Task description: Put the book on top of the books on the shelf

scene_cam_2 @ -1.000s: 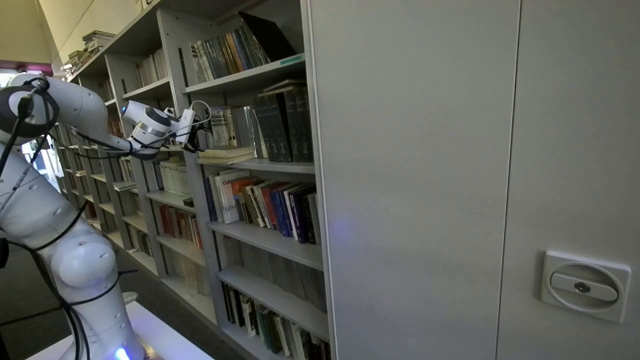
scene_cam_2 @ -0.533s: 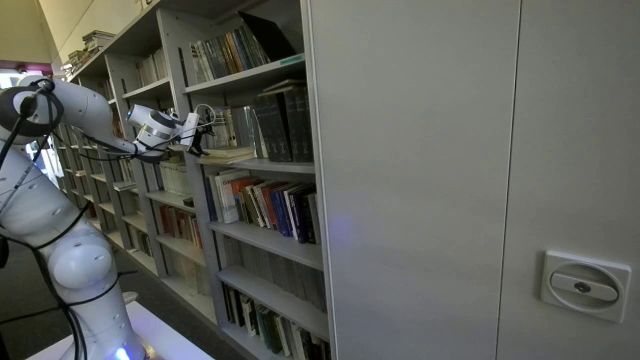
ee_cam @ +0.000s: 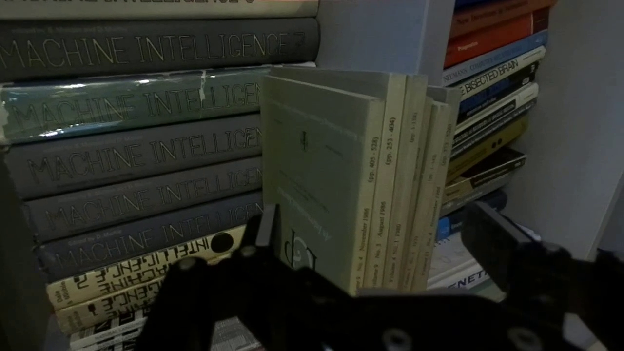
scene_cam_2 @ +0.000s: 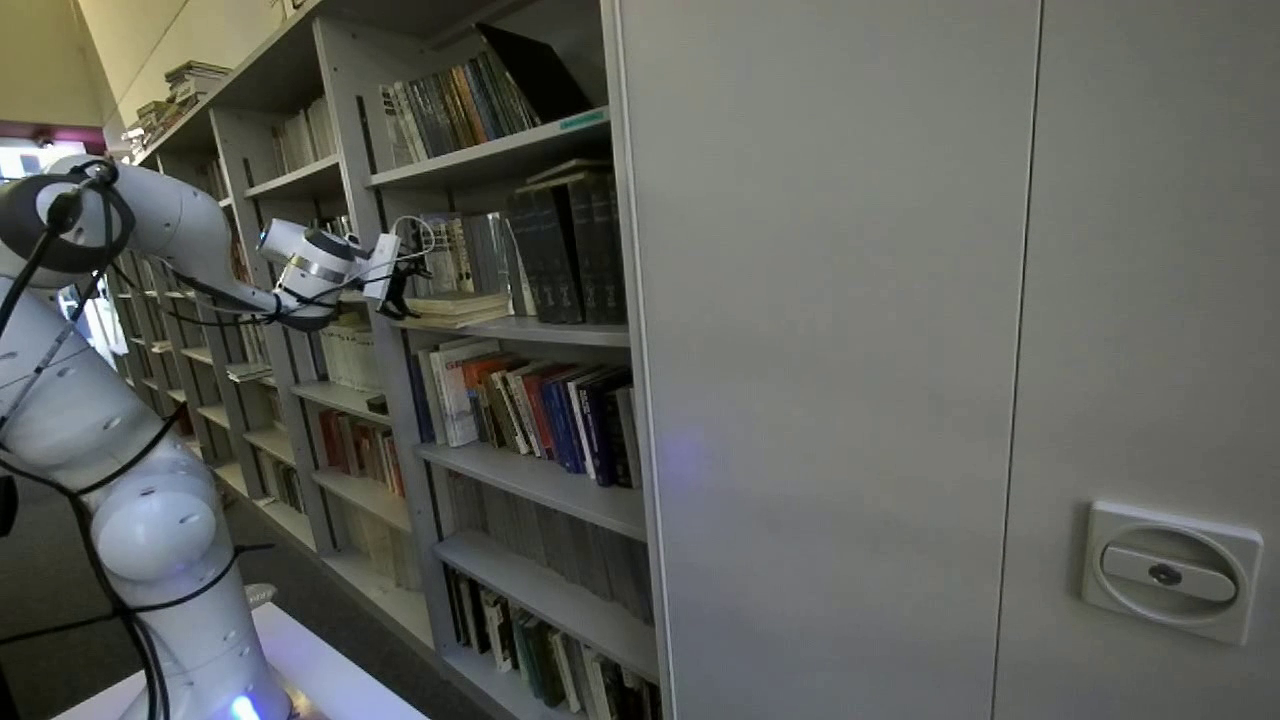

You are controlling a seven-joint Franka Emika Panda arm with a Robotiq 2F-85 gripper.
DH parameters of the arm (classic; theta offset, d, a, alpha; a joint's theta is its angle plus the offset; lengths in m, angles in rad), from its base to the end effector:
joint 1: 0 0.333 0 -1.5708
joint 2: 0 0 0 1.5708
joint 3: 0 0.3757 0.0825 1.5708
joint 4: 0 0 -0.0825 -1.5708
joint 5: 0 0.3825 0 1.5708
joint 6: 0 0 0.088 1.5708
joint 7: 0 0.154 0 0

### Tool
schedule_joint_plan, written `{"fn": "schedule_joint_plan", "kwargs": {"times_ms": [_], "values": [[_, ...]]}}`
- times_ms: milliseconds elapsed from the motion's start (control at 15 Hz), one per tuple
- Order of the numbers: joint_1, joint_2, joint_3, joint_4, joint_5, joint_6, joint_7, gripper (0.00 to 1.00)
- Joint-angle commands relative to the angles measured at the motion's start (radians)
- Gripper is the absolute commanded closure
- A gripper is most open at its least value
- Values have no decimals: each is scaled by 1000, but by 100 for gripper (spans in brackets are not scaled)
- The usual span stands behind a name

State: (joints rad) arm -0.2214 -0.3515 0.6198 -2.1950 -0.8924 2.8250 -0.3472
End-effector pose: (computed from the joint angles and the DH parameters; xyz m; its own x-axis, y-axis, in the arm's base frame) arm 0.4642 0.2730 0.6217 0.0140 0.9999 -0.0021 0.4377 -0.0043 0.8991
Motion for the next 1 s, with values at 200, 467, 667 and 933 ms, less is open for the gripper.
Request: {"fn": "schedule_joint_plan", "kwargs": {"times_ms": [200, 467, 667, 933], "values": [[-78, 42, 84, 90, -73, -23, 42, 0], [-127, 69, 135, 140, -101, -33, 47, 0], [-169, 97, 175, 179, -133, -49, 65, 0], [-207, 133, 219, 221, -182, -86, 97, 0]]}}
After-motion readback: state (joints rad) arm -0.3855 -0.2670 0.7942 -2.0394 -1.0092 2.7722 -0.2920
